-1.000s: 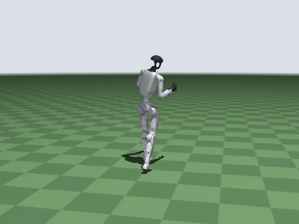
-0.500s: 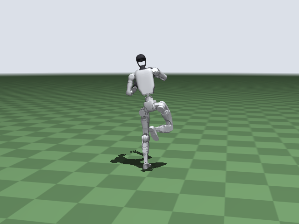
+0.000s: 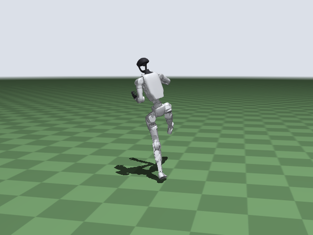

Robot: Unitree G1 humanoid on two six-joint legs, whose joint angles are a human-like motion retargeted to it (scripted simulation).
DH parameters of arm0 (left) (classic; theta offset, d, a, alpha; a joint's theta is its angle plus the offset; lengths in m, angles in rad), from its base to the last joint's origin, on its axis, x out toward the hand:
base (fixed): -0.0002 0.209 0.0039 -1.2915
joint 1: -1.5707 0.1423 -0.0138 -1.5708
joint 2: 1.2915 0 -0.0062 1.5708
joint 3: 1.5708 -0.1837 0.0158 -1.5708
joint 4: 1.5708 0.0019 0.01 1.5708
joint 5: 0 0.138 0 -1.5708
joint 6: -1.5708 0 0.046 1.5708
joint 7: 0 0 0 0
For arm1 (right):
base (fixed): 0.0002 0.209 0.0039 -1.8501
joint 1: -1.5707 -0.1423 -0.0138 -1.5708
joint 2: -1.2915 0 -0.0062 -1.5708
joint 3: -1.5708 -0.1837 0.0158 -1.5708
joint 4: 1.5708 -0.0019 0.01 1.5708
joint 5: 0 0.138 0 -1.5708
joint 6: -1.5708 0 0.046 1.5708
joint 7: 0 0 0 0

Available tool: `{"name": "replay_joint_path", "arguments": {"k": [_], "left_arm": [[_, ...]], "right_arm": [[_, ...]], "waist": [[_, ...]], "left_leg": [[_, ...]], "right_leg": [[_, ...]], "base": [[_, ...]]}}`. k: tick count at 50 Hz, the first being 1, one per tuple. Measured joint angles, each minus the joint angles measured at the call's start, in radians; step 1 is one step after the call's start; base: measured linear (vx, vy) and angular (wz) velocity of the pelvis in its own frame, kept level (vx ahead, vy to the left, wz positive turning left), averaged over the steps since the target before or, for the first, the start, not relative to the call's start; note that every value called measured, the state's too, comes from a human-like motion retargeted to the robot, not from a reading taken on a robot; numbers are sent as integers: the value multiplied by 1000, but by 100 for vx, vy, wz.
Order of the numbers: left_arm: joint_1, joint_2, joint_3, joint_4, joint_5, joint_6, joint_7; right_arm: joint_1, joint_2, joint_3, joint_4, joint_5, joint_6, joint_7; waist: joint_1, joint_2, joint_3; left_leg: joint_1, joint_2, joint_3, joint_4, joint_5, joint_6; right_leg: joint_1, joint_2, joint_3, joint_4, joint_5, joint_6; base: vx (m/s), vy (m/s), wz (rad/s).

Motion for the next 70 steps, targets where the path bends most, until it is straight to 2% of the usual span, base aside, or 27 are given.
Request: {"name": "replay_joint_path", "arguments": {"k": [2, 4, 8, 10, 11, 13, 15, 17, 18, 20, 23, 27, 31, 35, 38, 40, 42, 45, 48, 50, 52, 55, 58, 60, 64, 67, 70], "left_arm": [[51, 9, 47, -9, 5, -24, 27], [82, 19, 73, -9, 7, -49, 87], [73, 53, 82, -13, -95, -95, 218], [65, 76, 86, -50, -166, -94, 253], [76, 112, 105, -67, -75, -58, 234], [125, 120, 126, -135, -152, -73, 224], [199, 135, 168, -171, -50, -49, 138], [284, 80, 204, -230, -187, -57, 127], [315, 72, 233, -239, -133, -48, 249], [344, 54, 241, -354, -260, 1, 6], [217, 118, 194, -480, -175, -3, 80], [-112, 204, 58, -521, 41, 49, 194], [-695, 97, -181, -164, 324, 87, 336], [-1327, -137, -367, 746, 738, 214, 371], [-1552, -354, -511, 1511, 908, 304, 412], [-1550, -359, -521, 1667, 879, 306, 438], [-1440, -214, -400, 1446, 833, 243, 488], [-1108, 40, -183, 871, 750, 129, 505], [-706, 173, -42, 391, 645, 38, 545], [-426, 195, 47, 136, 571, -10, 517], [-170, 174, 88, -44, 471, -32, 430], [133, 136, 30, -136, 301, -14, 305], [323, 157, -2, -88, 229, 31, 247], [376, 199, 15, -68, 235, 27, 250], [290, 294, 71, -45, 253, 31, 225], [133, 358, 81, -34, 298, 78, 161], [-16, 377, 60, -45, 347, 83, 158]], "right_arm": [[229, 106, -74, -182, -113, -10, 56], [413, 215, -99, -299, -233, -16, 91], [664, 470, -89, -379, -206, -31, 68], [735, 618, -67, -383, -55, -40, 21], [756, 670, -50, -381, 10, -48, 13], [772, 738, 18, -371, 107, -72, -19], [749, 735, 104, -360, 112, -85, 10], [673, 666, 198, -356, 71, -78, 38], [626, 620, 232, -361, 51, -64, 45], [533, 573, 262, -378, 27, -66, 119], [490, 665, 224, -421, 67, -80, 93], [619, 843, 211, -481, 172, -109, 25], [708, 681, 279, -464, 240, -132, 72], [675, 431, 333, -470, 171, -161, 48], [634, 311, 262, -600, 192, -190, 68], [590, 283, 182, -696, 195, -209, 67], [500, 282, 84, -765, 144, -211, 38], [272, 321, 50, -743, -72, -181, -59], [-18, 351, 109, -516, -416, -87, -143], [-193, 389, 181, -279, -598, 0, -175], [-291, 457, 240, -15, -575, 80, -181], [-279, 566, 231, 304, -155, 106, -173], [-122, 601, 151, 460, 233, 78, -65], [13, 588, 120, 510, 234, 84, 14], [318, 613, 78, 551, 102, 91, 1], [562, 720, -21, 522, 284, 49, -3], [764, 800, -62, 460, 357, 15, 6]], "waist": [[-18, -31, 1], [-51, -72, 3], [-112, -149, 4], [-125, -165, 3], [-125, -166, 1], [-119, -156, 0], [-97, -94, 3], [-41, -23, 4], [-14, 1, 4], [-1, 12, 4], [-59, -44, -17], [-199, -152, -93], [-332, -265, -169], [-359, -341, -198], [-343, -364, -217], [-317, -363, -233], [-265, -340, -235], [-203, -305, -267], [-166, -259, -308], [-134, -244, -335], [-79, -245, -353], [23, -253, -373], [76, -234, -405], [80, -211, -409], [54, -168, -365], [9, -165, -333], [-86, -172, -316]], "left_leg": [[-13, 26, -46, -29, -28, 0], [-31, 30, -106, -67, -52, 0], [-110, 2, -244, -127, -102, 0], [-168, 3, -290, -146, -134, 0], [-185, -13, -292, -137, -151, 11], [-206, -54, -293, -99, -175, 31], [-221, -70, -295, -29, -170, 24], [-237, -99, -191, 87, -120, 0], [-252, -124, -92, 156, -87, 0], [-318, -159, 131, 309, -25, 0], [-439, -75, 351, 493, -27, 0], [-533, -8, 561, 601, -183, 149], [-605, -6, 675, 574, -272, 235], [-670, -2, 740, 491, -301, 293], [-724, 12, 767, 404, -297, 296], [-736, 35, 784, 310, -290, 278], [-705, 83, 811, 180, -281, 243], [-640, 152, 853, -45, -227, 194], [-596, 213, 818, -157, -58, 108], [-573, 236, 839, -116, -41, 102], [-540, 242, 913, -32, -127, 168], [-475, 220, 1001, -14, -189, 252], [-446, 195, 1008, -59, -201, 264], [-444, 189, 982, -66, -208, 259], [-421, 188, 911, -65, -227, 249], [-399, 162, 856, -86, -226, 244], [-367, 134, 804, -118, -216, 222]], "right_leg": [[80, 115, 72, -126, -33, 0], [170, 155, 62, -214, -95, 0], [352, 170, -198, -292, -270, -13], [437, 231, -357, -289, -337, -66], [471, 264, -363, -292, -354, -91], [510, 314, -289, -339, -336, -142], [510, 344, -177, -379, -263, -206], [473, 339, -92, -260, -282, -230], [445, 324, -50, -163, -313, -220], [411, 294, 14, -34, -360, -199], [415, 329, 65, 15, -419, -242], [508, 385, 126, -77, -392, -256], [603, 419, 178, -152, -353, -219], [693, 455, 237, -188, -337, -142], [732, 477, 319, -176, -363, -110], [757, 497, 394, -163, -378, -109], [798, 525, 487, -150, -384, -117], [851, 549, 613, -128, -394, -123], [907, 569, 677, -109, -417, -156], [931, 557, 702, -87, -432, -180], [939, 524, 706, -42, -433, -194], [896, 469, 652, 100, -391, -195], [777, 414, 504, 331, -305, -194], [711, 360, 359, 486, -287, -227], [635, 316, 176, 639, -393, -293], [557, 365, 177, 575, -416, -250], [526, 395, 127, 351, -442, -199]], "base": [[40, -42, 114], [48, -33, 165], [46, -40, 210], [40, -60, 217], [49, -51, 193], [57, -39, 154], [55, -33, 56], [60, -16, -117], [68, -1, -173], [64, -7, -136], [48, -66, -59], [55, -43, -72], [54, -21, -98], [51, -9, -142], [53, -2, -191], [56, 4, -253], [58, 10, -305], [60, 21, -314], [60, 29, -259], [57, 35, -206], [54, 40, -163], [49, 42, -93], [44, 42, 12], [41, 33, 89], [39, 21, 117], [39, 10, 128], [41, 2, 125]]}}
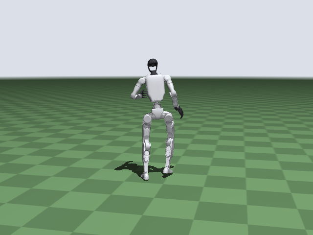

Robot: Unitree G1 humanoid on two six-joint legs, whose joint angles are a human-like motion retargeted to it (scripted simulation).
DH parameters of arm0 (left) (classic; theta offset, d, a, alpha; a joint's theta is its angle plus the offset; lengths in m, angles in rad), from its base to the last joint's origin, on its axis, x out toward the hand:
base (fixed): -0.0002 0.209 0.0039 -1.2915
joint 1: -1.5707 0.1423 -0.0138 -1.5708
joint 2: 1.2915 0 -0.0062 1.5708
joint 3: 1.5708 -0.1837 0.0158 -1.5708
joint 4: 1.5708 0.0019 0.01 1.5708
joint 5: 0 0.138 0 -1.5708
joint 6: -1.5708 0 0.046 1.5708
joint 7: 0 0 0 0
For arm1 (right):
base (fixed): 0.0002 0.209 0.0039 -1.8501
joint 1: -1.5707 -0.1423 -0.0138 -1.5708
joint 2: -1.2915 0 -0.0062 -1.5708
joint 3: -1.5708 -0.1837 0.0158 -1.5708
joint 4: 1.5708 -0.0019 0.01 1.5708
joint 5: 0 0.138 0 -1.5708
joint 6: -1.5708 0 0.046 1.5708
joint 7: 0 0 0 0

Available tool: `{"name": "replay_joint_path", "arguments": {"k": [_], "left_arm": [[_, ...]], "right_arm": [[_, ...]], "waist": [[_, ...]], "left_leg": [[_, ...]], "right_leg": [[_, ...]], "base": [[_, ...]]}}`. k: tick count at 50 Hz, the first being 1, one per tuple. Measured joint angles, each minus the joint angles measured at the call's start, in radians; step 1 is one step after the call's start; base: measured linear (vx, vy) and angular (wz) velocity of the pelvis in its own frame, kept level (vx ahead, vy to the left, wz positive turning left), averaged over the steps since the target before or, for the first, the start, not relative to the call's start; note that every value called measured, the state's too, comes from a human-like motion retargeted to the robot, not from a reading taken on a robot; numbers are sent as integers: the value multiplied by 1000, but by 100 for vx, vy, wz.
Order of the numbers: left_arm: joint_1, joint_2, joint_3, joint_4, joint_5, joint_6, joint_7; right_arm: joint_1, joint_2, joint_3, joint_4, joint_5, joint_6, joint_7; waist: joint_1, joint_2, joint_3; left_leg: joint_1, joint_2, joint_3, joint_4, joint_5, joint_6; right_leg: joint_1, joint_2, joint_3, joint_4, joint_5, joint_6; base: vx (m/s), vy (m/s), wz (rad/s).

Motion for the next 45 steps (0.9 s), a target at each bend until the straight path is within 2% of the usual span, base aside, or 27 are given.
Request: {"name": "replay_joint_path", "arguments": {"k": [5, 7, 9, 12, 14, 16, 17, 18, 20, 21, 23, 25, 28, 30, 32, 33, 35, 37, 38, 40, 42, 43, 45], "left_arm": [[-192, -33, -41, 32, 6, -59, 76], [-246, -38, -40, 75, 7, -76, 95], [-277, -44, -34, 147, 27, -81, 113], [-250, -67, -12, 336, 95, -59, 143], [-182, -104, 11, 532, 181, -19, 149], [-94, -161, 44, 747, 317, 36, 139], [-50, -196, 64, 849, 394, 61, 137], [-10, -229, 84, 939, 460, 80, 143], [67, -291, 123, 1071, 528, 107, 162], [106, -311, 135, 1103, 507, 105, 164], [175, -331, 151, 1143, 453, 84, 166], [234, -324, 157, 1152, 431, 53, 173], [318, -314, 185, 1171, 395, 19, 147], [377, -323, 200, 1222, 323, 13, 96], [423, -340, 202, 1324, 270, 44, 49], [435, -350, 197, 1384, 263, 68, 28], [430, -369, 170, 1492, 299, 109, -24], [399, -378, 141, 1547, 380, 120, -78], [383, -378, 136, 1556, 414, 114, -98], [378, -378, 158, 1536, 419, 105, -119], [369, -362, 203, 1490, 365, 83, -108], [362, -351, 224, 1468, 341, 73, -95], [341, -322, 244, 1421, 312, 54, -64]], "right_arm": [[182, 12, 37, -95, 41, -16, 86], [204, 5, 29, -124, 58, -26, 101], [202, -8, 12, -146, 63, -31, 96], [154, -46, -9, -165, 41, -36, 56], [105, -80, -14, -173, 16, -43, 29], [49, -110, -18, -186, -18, -49, 17], [13, -122, -19, -194, -37, -52, 12], [-30, -129, -19, -204, -57, -56, 5], [-123, -126, -13, -231, -99, -52, -12], [-168, -114, 1, -249, -121, -42, -16], [-259, -92, 38, -294, -164, -22, -19], [-342, -79, 88, -362, -206, -17, -16], [-428, -99, 188, -525, -269, -27, 29], [-451, -127, 264, -640, -301, -29, 87], [-466, -160, 343, -728, -319, -25, 161], [-479, -174, 381, -757, -326, -24, 193], [-515, -198, 443, -791, -336, -26, 245], [-552, -205, 490, -792, -338, -30, 288], [-564, -203, 509, -783, -332, -33, 304], [-550, -199, 549, -769, -325, -31, 334], [-513, -188, 558, -760, -323, -27, 336], [-492, -183, 552, -761, -313, -28, 338], [-460, -181, 529, -767, -297, -24, 350]], "waist": [[-190, -65, 8], [-245, -87, 7], [-296, -92, -7], [-359, -86, -65], [-373, -71, -114], [-359, -33, -159], [-345, -6, -172], [-328, 23, -167], [-269, 59, -121], [-221, 54, -87], [-116, 39, -18], [-16, 27, 52], [97, 55, 214], [127, 63, 299], [144, 34, 319], [150, 14, 320], [138, -27, 320], [101, -50, 316], [75, -48, 309], [68, -17, 292], [81, 40, 300], [71, 68, 297], [20, 101, 277]], "left_leg": [[92, -93, -34, -49, -20, -14], [140, -115, -27, -51, -45, -15], [180, -118, -16, -25, -64, -20], [234, -133, 7, 61, -40, -26], [250, -148, 45, 201, 67, -20], [174, -136, 96, 493, 187, 12], [104, -114, 120, 683, 206, 36], [21, -84, 138, 890, 172, 61], [-126, -39, 181, 1264, 33, 114], [-202, -36, 207, 1412, -44, 122], [-389, -22, 254, 1673, -182, 99], [-625, 33, 269, 1863, -276, 18], [-909, 220, 197, 1954, -295, -166], [-1063, 364, 159, 1910, -236, -222], [-1186, 538, 132, 1791, -82, -222], [-1222, 624, 125, 1706, 31, -220], [-1260, 717, 151, 1458, 296, -198], [-1237, 631, 127, 1055, 497, -217], [-1199, 549, 85, 801, 552, -221], [-1048, 493, -6, 336, 488, -222], [-860, 551, -12, 31, 309, -221], [-809, 564, -1, -41, 260, -221], [-774, 538, 70, -52, 294, -222]], "right_leg": [[31, -8, -169, -594, 121, 63], [27, -7, -226, -740, 138, 101], [15, -2, -224, -766, 110, 118], [60, 18, -115, -766, 138, 84], [129, 25, -44, -766, 149, 41], [190, 32, 49, -746, 133, -12], [212, 37, 105, -723, 117, -33], [234, 42, 160, -695, 99, -43], [288, 38, 279, -634, 67, -28], [314, 19, 345, -604, 55, 0], [349, -28, 474, -551, 37, 58], [369, -74, 590, -510, 31, 113], [467, -135, 755, -470, 74, 164], [535, -203, 836, -434, 100, 186], [552, -281, 918, -381, 90, 192], [557, -321, 959, -361, 80, 191], [559, -404, 1009, -341, 63, 198], [558, -453, 1024, -354, 65, 199], [562, -453, 1015, -364, 75, 199], [564, -459, 1056, -417, 92, 199], [594, -442, 1099, -472, 100, 199], [604, -437, 1110, -496, 101, 199], [606, -451, 1113, -526, 97, 199]], "base": [[45, -6, 61], [53, -13, -15], [58, -15, -49], [71, -17, -106], [83, -17, -188], [83, -13, -243], [75, -6, -261], [68, -2, -268], [60, 4, -301], [51, 9, -342], [41, 12, -355], [30, 16, -333], [25, 23, -339], [20, 33, -290], [27, 27, -244], [29, 23, -211], [19, 25, -141], [3, 20, -54], [1, 15, -58], [16, 15, -144], [29, 19, -202], [14, 30, -124], [-2, 38, -13]]}}
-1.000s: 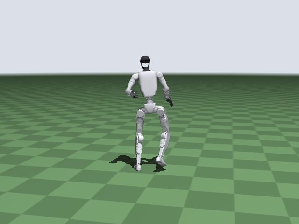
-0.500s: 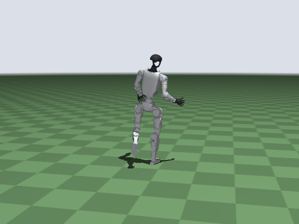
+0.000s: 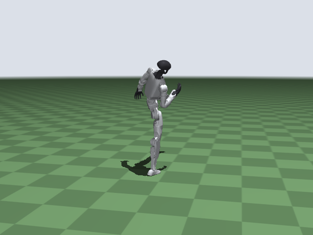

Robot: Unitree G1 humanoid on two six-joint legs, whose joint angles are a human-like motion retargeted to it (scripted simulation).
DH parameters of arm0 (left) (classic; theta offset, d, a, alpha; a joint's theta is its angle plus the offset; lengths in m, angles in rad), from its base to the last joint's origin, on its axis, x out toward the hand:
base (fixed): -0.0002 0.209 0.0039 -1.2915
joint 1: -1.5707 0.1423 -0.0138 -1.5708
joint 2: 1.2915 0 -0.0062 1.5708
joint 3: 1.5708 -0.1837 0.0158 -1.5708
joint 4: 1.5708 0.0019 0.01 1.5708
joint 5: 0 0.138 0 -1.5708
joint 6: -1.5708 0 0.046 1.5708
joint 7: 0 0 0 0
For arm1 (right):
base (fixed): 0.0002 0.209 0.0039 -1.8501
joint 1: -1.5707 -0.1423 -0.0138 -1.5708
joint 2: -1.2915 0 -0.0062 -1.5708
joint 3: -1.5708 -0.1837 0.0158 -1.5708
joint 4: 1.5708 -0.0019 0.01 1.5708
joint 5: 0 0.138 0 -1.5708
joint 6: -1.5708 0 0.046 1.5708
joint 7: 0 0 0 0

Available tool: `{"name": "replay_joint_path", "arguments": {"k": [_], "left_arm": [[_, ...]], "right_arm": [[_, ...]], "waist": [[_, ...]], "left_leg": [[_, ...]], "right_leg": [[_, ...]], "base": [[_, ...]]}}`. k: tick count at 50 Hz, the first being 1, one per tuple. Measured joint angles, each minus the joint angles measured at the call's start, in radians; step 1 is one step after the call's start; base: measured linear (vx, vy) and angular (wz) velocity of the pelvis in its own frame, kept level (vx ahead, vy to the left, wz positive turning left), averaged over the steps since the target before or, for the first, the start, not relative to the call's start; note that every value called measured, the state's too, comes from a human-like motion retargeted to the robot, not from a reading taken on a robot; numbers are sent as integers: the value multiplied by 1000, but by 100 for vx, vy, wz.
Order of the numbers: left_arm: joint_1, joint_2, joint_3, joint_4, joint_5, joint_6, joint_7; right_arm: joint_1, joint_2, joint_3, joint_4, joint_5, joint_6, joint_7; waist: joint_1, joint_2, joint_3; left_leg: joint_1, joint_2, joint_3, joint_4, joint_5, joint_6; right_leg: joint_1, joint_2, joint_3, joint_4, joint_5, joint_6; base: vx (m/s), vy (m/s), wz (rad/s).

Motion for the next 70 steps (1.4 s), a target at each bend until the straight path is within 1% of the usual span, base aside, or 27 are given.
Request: {"name": "replay_joint_path", "arguments": {"k": [2, 5, 10, 14, 15, 18, 20, 22, 23, 25, 27, 30, 35, 37, 41, 45, 48, 51, 53, 55, 56, 58, 60, 63, 65, 67, 70], "left_arm": [[-31, 44, -9, -54, 0, -13, 47], [-85, 124, -25, -164, 0, -25, 127], [-157, 206, 48, -511, -237, -67, 251], [-195, 262, 82, -851, -332, -146, 300], [-204, 283, 84, -939, -312, -160, 308], [-226, 347, 96, -1206, -157, -167, 324], [-252, 375, 96, -1372, -69, -165, 332], [-308, 367, 75, -1526, -18, -151, 312], [-349, 349, 55, -1595, -16, -146, 302], [-441, 303, 5, -1699, -30, -141, 272], [-525, 221, -72, -1756, -100, -141, 240], [-626, 109, -172, -1801, -111, -152, 249], [-736, -70, -280, -1869, -218, -188, 220], [-757, -118, -331, -1886, -402, -235, 187], [-770, -165, -447, -1872, -607, -242, 102], [-909, -255, -489, -1703, -770, -200, 19], [-1129, -419, -487, -1379, -862, -160, 18], [-1413, -583, -472, -896, -631, -118, 184], [-1605, -624, -488, -570, -297, -44, 305], [-1741, -643, -549, -334, 91, 47, 351], [-1736, -623, -593, -312, 249, 55, 343], [-1662, -517, -651, -413, 402, 35, 336], [-1489, -314, -654, -688, 385, -22, 345], [-1183, -6, -564, -1053, 274, -108, 372], [-973, 106, -469, -1181, 202, -146, 336], [-783, 120, -362, -1283, 153, -170, 270], [-622, 44, -294, -1460, 89, -203, 239]], "right_arm": [[16, 3, -23, -6, 12, 7, 5], [21, 21, -29, 0, 17, 16, -20], [-20, 43, 3, 16, 7, 38, -92], [-74, 62, -4, 0, 20, 43, -92], [-89, 69, -8, -4, 19, 43, -85], [-120, 93, -9, -23, -15, 45, -54], [-125, 100, -5, -52, -31, 51, -35], [-133, 78, -29, -102, -108, 56, 27], [-133, 76, -40, -137, -95, 47, -10], [-166, 2, -101, -191, -479, 45, -154], [-129, 60, -144, -291, -157, -20, -163], [-99, 46, -245, -396, -253, -57, -258], [-134, -26, -363, -469, -309, -105, -335], [-229, -76, -373, -374, -350, -93, -316], [-445, -172, -311, -36, -384, -10, -316], [-705, -186, -97, 494, -204, 62, -333], [-866, -105, 41, 1010, -4, 129, -252], [-871, -8, 105, 1332, 202, 161, -286], [-764, 16, 73, 1290, 228, 116, -333], [-601, -8, 19, 1075, 263, 47, -366], [-490, -16, -12, 926, 260, 15, -356], [-304, -22, -54, 653, 208, -19, -349], [-158, -28, -67, 415, 74, -22, -349], [-62, -80, -121, 127, -182, -45, -316], [-46, -134, -203, -29, -305, -79, -269], [-46, -183, -310, -134, -381, -100, -258], [-107, -221, -437, -160, -460, -74, -381]], "waist": [[-81, 10, -46], [-169, 59, -91], [-179, 205, -103], [-146, 313, -141], [-143, 343, -151], [-175, 413, -192], [-220, 425, -227], [-282, 395, -253], [-310, 371, -262], [-343, 307, -279], [-349, 232, -290], [-324, 109, -282], [-246, -72, -234], [-202, -152, -212], [-85, -281, -158], [54, -349, -113], [138, -369, -107], [209, -370, -129], [245, -371, -134], [281, -364, -124], [274, -332, -130], [255, -288, -135], [218, -251, -140], [158, -201, -124], [137, -165, -104], [133, -117, -90], [144, -47, -89]], "left_leg": [[-27, -50, 151, 141, 87, 0], [2, -86, 330, 361, 100, 24], [239, -244, 372, 297, 101, 22], [445, -449, 164, 21, 53, 55], [499, -493, 98, -47, 48, 66], [611, -595, -132, -84, 71, 28], [664, -672, -291, -41, 16, 22], [710, -692, -280, -24, -129, 128], [727, -678, -237, -32, -186, 190], [718, -651, -206, -28, -216, 251], [657, -641, -229, 46, -204, 215], [594, -636, -210, 120, -187, 157], [582, -615, -124, 61, -208, 195], [581, -612, -71, 28, -213, 214], [589, -590, 39, -20, -195, 194], [593, -556, 144, -16, -196, 191], [572, -519, 202, 32, -217, 189], [530, -470, 237, 121, -253, 169], [517, -470, 249, 124, -258, 183], [543, -531, 263, 2, -207, 217], [528, -511, 251, 48, -227, 187], [518, -506, 242, 63, -233, 155], [525, -517, 249, 43, -226, 145], [533, -518, 282, 13, -215, 132], [535, -511, 310, 6, -213, 121], [535, -498, 337, 17, -217, 118], [532, -484, 371, 38, -222, 122]], "right_leg": [[-28, -25, -21, 4, -14, 0], [-51, -12, -35, 18, -36, -2], [-52, 91, -10, -27, -63, -36], [-84, 203, 37, -69, -115, -88], [-94, 246, 48, -73, -127, -105], [-136, 402, 77, -41, -158, -172], [-161, 487, 80, -14, -178, -214], [-169, 530, 55, 0, -197, -225], [-169, 543, 40, 0, -202, -221], [-173, 559, 21, -6, -199, -213], [-183, 559, 14, -26, -179, -206], [-202, 543, 19, -63, -145, -187], [-279, 529, 31, -89, -140, -170], [-325, 509, -11, -98, -145, -157], [-395, 471, -126, -131, -128, -158], [-437, 378, -523, -148, -90, -134], [-426, 299, -942, -152, -36, -108], [-385, 250, -1329, -154, 55, -78], [-357, 221, -1522, -152, 130, -66], [-350, 184, -1597, -156, 193, -54], [-337, 191, -1588, -149, 190, -41], [-335, 192, -1551, -147, 192, -32], [-346, 184, -1532, -143, 198, -52], [-386, 175, -1543, -108, 175, -93], [-414, 176, -1574, -86, 157, -113], [-431, 180, -1627, -70, 145, -126], [-444, 192, -1706, -61, 104, -130]], "base": [[-5, 37, 91], [4, 30, 67], [12, 26, -20], [18, 33, -49], [16, 29, -37], [13, 20, -10], [13, 15, 34], [14, 15, 69], [12, 13, 69], [10, 11, 48], [7, 8, 9], [2, 11, -28], [-8, 12, -80], [-15, 8, -132], [-18, 6, -142], [-18, 5, -138], [-14, 4, -108], [-7, 4, -69], [-4, 4, -33], [-3, 3, -7], [-1, 4, 29], [-1, 2, 28], [0, 0, 0], [-5, 1, -46], [-7, 0, -68], [-8, -1, -71], [-9, -3, -62]]}}
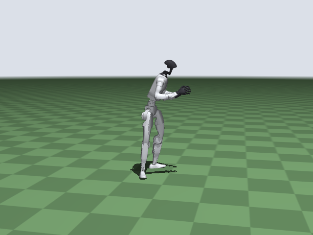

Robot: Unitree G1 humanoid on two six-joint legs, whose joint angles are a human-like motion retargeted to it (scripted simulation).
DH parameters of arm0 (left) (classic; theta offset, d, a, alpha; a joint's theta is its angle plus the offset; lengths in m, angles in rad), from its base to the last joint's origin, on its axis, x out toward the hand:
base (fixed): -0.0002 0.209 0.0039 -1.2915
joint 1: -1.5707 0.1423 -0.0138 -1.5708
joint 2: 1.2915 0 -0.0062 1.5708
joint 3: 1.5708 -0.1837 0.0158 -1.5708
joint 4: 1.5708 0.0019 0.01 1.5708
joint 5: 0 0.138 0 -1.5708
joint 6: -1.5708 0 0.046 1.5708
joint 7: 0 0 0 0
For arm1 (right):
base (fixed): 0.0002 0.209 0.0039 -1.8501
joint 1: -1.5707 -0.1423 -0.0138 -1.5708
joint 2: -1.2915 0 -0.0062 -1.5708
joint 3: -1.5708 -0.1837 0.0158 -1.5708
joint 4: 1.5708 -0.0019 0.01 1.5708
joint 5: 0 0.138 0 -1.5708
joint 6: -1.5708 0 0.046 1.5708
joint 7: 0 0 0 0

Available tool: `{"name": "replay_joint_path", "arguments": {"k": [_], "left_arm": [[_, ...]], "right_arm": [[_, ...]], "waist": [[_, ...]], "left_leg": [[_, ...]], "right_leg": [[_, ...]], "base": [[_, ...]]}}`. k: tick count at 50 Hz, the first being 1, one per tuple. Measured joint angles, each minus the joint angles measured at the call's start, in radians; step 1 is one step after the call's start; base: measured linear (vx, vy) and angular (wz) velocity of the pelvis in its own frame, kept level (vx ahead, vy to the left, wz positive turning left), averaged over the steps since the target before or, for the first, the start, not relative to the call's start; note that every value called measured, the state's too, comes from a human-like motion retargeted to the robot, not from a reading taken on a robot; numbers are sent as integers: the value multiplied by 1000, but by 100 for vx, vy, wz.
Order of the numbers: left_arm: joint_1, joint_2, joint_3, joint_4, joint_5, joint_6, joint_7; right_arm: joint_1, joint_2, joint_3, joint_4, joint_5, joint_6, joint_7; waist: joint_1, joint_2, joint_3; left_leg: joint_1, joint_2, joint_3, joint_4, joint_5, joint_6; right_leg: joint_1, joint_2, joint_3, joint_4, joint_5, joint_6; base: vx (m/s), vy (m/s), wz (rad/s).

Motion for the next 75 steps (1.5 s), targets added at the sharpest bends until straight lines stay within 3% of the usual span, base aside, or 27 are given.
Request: {"name": "replay_joint_path", "arguments": {"k": [5, 7, 9, 13, 15, 18, 20, 23, 26, 28, 30, 32, 35, 38, 42, 45, 48, 50, 52, 54, 56, 58, 64, 67, 70, 75], "left_arm": [[-162, -173, -162, -215, -14, 21, 97], [-311, -210, -213, -221, 5, 47, 130], [-443, -220, -251, -194, 11, 63, 114], [-606, -138, -342, -46, -12, 82, 60], [-590, -80, -407, 63, -19, 98, 39], [-468, 58, -458, 267, -28, 142, -29], [-348, 123, -421, 458, 44, 182, -65], [-146, 111, -292, 890, 127, 232, 3], [29, 9, -59, 1368, 60, 322, 85], [142, -32, 126, 1571, -33, 385, 74], [288, -49, 221, 1625, -91, 392, 22], [444, -76, 223, 1552, -72, 350, -38], [620, -113, 173, 1401, 9, 287, -84], [702, -148, 145, 1327, 68, 279, -156], [721, -188, 101, 1347, -5, 272, -301], [725, -181, 79, 1382, -35, 282, -323], [717, -153, 84, 1397, -67, 277, -282], [682, -126, 86, 1408, -103, 257, -243], [624, -88, 93, 1417, -136, 237, -200], [579, -47, 113, 1409, -170, 222, -157], [556, -13, 148, 1385, -214, 204, -117], [538, 13, 186, 1345, -267, 182, -83], [513, 40, 268, 1133, -296, 175, -63], [511, 22, 291, 970, -281, 177, -63], [538, 1, 298, 772, -327, 155, -49], [604, 3, 337, 463, -366, 136, -119]], "right_arm": [[-218, 70, 57, 295, 196, 108, -272], [-241, 138, 118, 376, 431, 43, -320], [-184, 148, 144, 391, 506, 12, -283], [-2, 127, 229, 326, 463, -15, -140], [136, 113, 263, 287, 513, -18, -63], [344, 87, 292, 241, 580, 3, 29], [460, 37, 285, 217, 624, 10, 93], [595, -72, 179, 163, 730, 6, 177], [667, -177, 5, 109, 804, 14, 221], [666, -213, -93, 81, 828, 22, 223], [588, -268, -137, 39, 830, 35, 216], [499, -281, -157, -23, 833, 34, 234], [327, -246, -116, -95, 810, 46, 278], [192, -165, -3, -120, 770, 63, 316], [104, -12, 185, -69, 624, 81, 327], [104, 92, 264, -40, 550, 87, 345], [108, 166, 329, -45, 527, 76, 381], [99, 208, 372, -52, 515, 63, 400], [89, 233, 398, -57, 513, 52, 415], [100, 236, 409, -63, 525, 44, 418], [130, 230, 413, -71, 551, 36, 416], [152, 225, 406, -76, 579, 33, 418], [165, 220, 352, -61, 602, 69, 458], [164, 219, 330, -65, 613, 77, 467], [162, 219, 317, -81, 634, 75, 457], [95, 224, 280, -75, 647, 83, 460]], "waist": [[-41, 44, -35], [-89, 56, -54], [-133, 76, -76], [-268, 92, -110], [-340, 89, -150], [-448, 32, -204], [-518, 5, -230], [-567, -13, -236], [-569, -12, -246], [-538, -11, -253], [-499, -11, -252], [-432, -13, -225], [-316, -16, -162], [-210, 16, -84], [-148, 46, 80], [-107, 41, 132], [-85, -22, 132], [-109, -64, 132], [-156, -86, 132], [-178, -76, 132], [-166, -44, 132], [-181, -6, 132], [-310, 100, 117], [-302, 150, 66], [-253, 191, -13], [-182, 220, -115]], "left_leg": [[19, -11, 59, 3, 9, -10], [40, -9, 84, -3, 18, -19], [62, 2, 106, -8, 29, -19], [113, 45, 173, -1, 61, -8], [140, 70, 219, 16, 83, 2], [196, 125, 304, 111, 135, 52], [212, 171, 293, 214, 191, 95], [144, 195, -52, 455, 138, 109], [44, 73, -393, 739, 16, 106], [1, -2, -456, 934, -65, 145], [-51, -45, -433, 1140, -152, 204], [-129, -82, -379, 1342, -230, 244], [-322, -110, -307, 1628, -326, 239], [-586, -56, -317, 1859, -392, 166], [-813, 91, -320, 1951, -405, 99], [-980, 328, -339, 1890, -267, 61], [-1078, 551, -303, 1649, 67, -1], [-1086, 562, -265, 1362, 308, -60], [-1060, 420, -305, 951, 458, -122], [-953, 334, -343, 517, 430, -122], [-805, 390, -288, 210, 268, -122], [-733, 450, -175, 103, 152, -122], [-597, 454, 202, 231, 324, -122], [-466, 351, 299, 148, 291, -122], [-321, 223, 337, -1, 251, -108], [-111, 22, 345, -93, 159, -22]], "right_leg": [[-14, 1, 10, -31, -34, -13], [-24, -3, 46, -21, -42, -16], [-35, 0, 78, 1, -63, -18], [-59, 28, 160, 40, -116, -37], [-77, 45, 212, 56, -140, -45], [-159, 11, 347, 239, -220, -28], [-114, 74, 421, 123, -209, -77], [-81, 155, 587, 124, -230, -74], [-44, 222, 772, 128, -235, -39], [-13, 250, 909, 122, -220, -21], [20, 261, 1049, 114, -198, -4], [56, 245, 1190, 110, -178, 26], [97, 193, 1375, 94, -139, 106], [167, 145, 1507, 32, -83, 130], [392, -22, 1616, -120, 53, 109], [478, -107, 1665, -121, 91, 114], [508, -195, 1728, -83, 66, 129], [538, -229, 1742, -68, 51, 130], [566, -215, 1728, -45, 31, 130], [600, -165, 1726, -30, 17, 130], [635, -102, 1763, -34, 8, 130], [664, -34, 1778, -35, -11, 130], [687, 173, 1781, -7, -44, 130], [667, 230, 1782, -16, -79, 125], [658, 291, 1769, -43, -132, 73], [621, 422, 1764, -45, -245, -10]], "base": [[-5, -11, -57], [5, -17, -62], [10, -20, -66], [17, -29, -93], [25, -39, -129], [32, -48, -175], [32, -50, -221], [39, -41, -298], [46, -27, -347], [45, -22, -386], [40, -15, -403], [33, -4, -401], [24, 3, -363], [17, 4, -290], [16, 17, -238], [25, 10, -212], [28, 4, -161], [19, 7, -60], [11, 10, 13], [22, 2, -31], [41, -6, -104], [34, 8, -33], [23, 21, 84], [35, 19, 67], [49, 12, 54], [53, 16, 63]]}}
